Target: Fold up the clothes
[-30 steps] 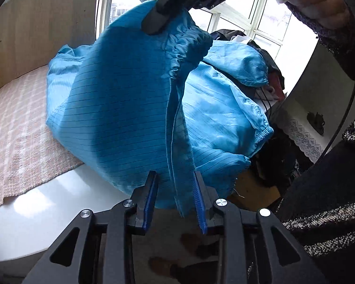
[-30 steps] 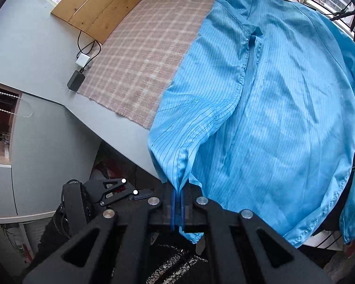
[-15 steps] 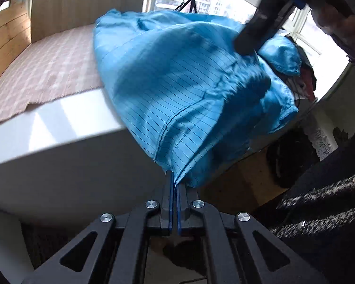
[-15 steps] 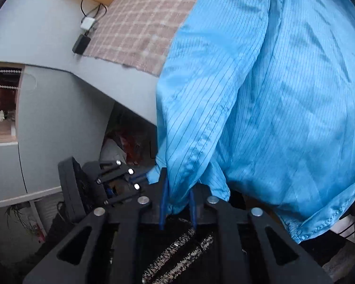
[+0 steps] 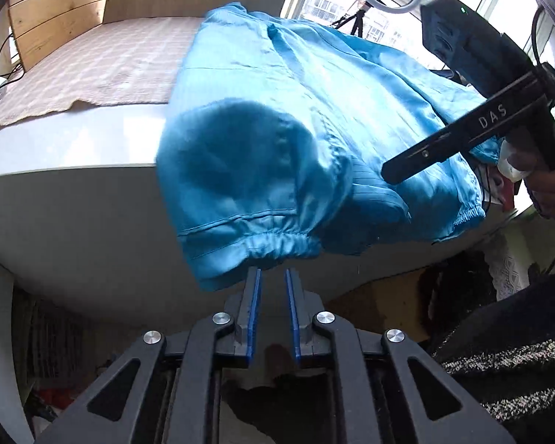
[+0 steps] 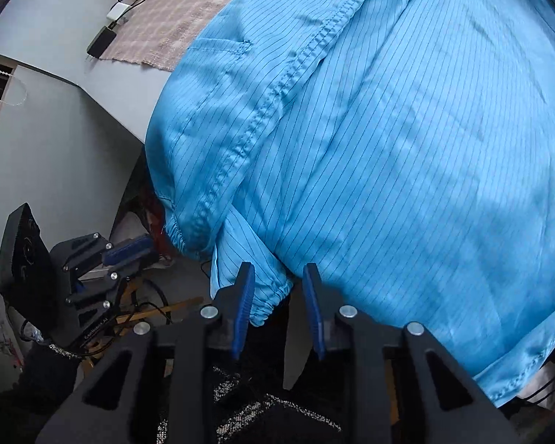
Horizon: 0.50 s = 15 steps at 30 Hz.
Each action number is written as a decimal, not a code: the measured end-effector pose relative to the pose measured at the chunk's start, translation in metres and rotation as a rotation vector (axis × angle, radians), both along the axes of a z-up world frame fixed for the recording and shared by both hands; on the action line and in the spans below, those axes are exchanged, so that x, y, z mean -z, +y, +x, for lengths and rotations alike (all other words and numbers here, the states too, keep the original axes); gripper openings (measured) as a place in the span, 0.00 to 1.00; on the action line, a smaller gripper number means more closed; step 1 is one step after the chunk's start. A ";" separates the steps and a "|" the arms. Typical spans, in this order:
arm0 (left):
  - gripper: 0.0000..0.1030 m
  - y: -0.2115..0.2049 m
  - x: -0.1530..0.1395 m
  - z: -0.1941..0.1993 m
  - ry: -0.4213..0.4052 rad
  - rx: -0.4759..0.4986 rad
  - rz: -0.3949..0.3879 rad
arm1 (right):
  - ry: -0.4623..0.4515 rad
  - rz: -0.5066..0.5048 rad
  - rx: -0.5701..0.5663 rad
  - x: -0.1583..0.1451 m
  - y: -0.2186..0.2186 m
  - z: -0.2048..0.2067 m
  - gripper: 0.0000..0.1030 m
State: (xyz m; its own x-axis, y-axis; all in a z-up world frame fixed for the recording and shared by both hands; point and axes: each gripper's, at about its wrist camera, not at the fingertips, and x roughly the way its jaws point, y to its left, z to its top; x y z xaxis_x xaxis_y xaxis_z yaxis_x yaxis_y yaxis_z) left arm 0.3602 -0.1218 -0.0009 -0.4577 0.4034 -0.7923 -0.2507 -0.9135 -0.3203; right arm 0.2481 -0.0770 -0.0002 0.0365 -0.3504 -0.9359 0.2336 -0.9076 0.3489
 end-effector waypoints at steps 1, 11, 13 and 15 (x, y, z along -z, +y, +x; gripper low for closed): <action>0.16 0.006 0.005 -0.002 -0.020 0.006 0.044 | 0.000 -0.002 0.000 0.004 0.000 0.000 0.26; 0.26 -0.008 0.010 -0.016 -0.055 -0.198 0.278 | 0.042 -0.004 -0.041 0.005 0.003 0.008 0.26; 0.26 -0.005 0.007 -0.019 -0.051 -0.208 0.329 | 0.054 -0.009 -0.037 0.007 0.006 0.009 0.26; 0.26 -0.006 0.004 -0.015 -0.051 -0.227 0.385 | 0.067 -0.021 -0.025 0.006 0.011 0.009 0.26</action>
State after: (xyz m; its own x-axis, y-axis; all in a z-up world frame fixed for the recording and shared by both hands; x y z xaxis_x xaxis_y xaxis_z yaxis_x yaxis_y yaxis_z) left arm 0.3450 -0.1282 -0.0044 -0.5331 0.5673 -0.6277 -0.0330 -0.7553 -0.6546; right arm 0.2573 -0.0661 -0.0062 -0.0166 -0.3698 -0.9290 0.2794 -0.8938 0.3508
